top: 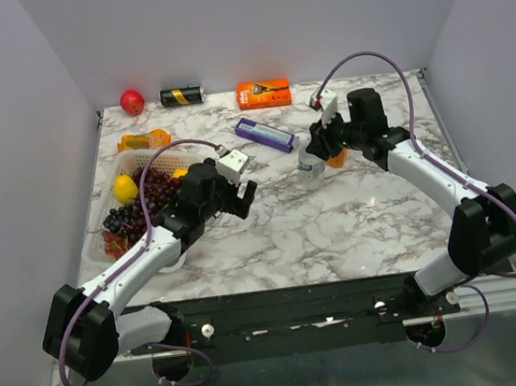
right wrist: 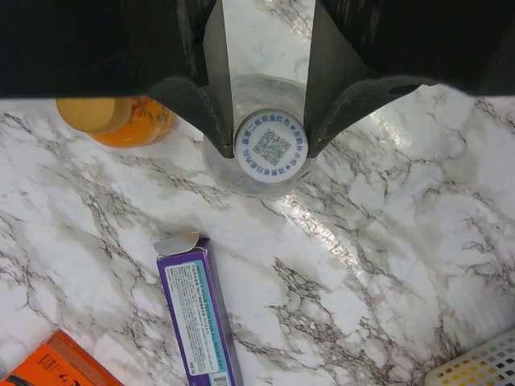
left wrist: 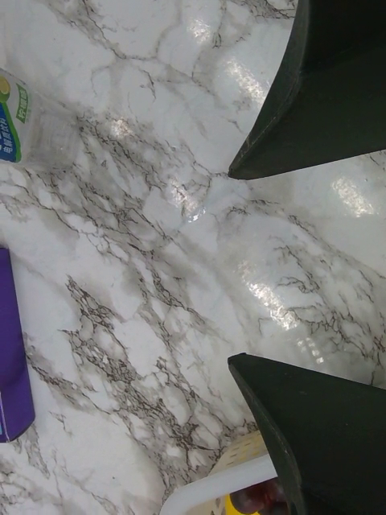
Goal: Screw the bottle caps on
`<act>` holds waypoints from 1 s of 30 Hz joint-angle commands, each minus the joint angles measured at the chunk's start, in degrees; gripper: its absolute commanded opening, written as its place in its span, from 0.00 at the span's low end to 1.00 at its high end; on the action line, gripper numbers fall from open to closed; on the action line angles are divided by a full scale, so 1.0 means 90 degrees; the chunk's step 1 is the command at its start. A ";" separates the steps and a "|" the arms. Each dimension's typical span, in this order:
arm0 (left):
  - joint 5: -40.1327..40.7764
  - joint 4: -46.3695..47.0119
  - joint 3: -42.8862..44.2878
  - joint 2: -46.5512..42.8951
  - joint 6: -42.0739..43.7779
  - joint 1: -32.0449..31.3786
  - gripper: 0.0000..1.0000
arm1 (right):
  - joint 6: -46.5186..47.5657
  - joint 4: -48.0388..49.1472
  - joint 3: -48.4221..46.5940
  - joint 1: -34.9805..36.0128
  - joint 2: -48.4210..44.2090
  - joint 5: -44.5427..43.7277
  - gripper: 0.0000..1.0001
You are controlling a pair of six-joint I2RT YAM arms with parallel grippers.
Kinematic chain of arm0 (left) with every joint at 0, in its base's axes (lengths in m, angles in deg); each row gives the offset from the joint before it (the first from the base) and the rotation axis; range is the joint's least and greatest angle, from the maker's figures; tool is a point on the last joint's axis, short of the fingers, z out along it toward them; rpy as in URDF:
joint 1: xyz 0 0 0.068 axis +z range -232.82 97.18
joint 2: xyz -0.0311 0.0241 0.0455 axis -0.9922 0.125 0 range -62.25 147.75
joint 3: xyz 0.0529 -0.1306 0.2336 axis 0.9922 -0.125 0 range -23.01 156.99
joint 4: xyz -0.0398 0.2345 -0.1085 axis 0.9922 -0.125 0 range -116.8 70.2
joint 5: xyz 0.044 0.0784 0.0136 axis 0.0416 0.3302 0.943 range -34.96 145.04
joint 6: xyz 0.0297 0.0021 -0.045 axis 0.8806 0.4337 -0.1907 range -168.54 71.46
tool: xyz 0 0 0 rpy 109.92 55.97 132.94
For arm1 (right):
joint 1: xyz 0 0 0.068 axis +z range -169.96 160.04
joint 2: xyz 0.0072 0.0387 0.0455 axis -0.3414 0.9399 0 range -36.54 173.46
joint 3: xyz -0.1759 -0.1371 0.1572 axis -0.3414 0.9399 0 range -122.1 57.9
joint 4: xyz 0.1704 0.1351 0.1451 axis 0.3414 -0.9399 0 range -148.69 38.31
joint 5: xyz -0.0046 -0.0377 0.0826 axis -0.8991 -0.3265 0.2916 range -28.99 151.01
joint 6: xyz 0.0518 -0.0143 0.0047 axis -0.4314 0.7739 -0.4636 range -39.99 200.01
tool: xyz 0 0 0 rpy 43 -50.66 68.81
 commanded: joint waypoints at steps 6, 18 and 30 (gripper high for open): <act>-0.0144 -0.0049 0.0183 0.0012 0.0090 0.0032 0.99 | -0.0160 0.0243 0.0060 -0.0022 -0.0041 -0.0257 0.64; -0.0262 0.0029 0.0222 0.0070 0.0159 0.0101 0.99 | 0.0230 -0.0782 -0.1180 -0.0022 -0.0382 -0.0268 0.95; -0.0242 0.0292 0.0261 0.0070 0.0042 0.0198 0.99 | -0.1213 -0.1934 -0.1659 -0.0032 -0.1447 -0.1961 1.00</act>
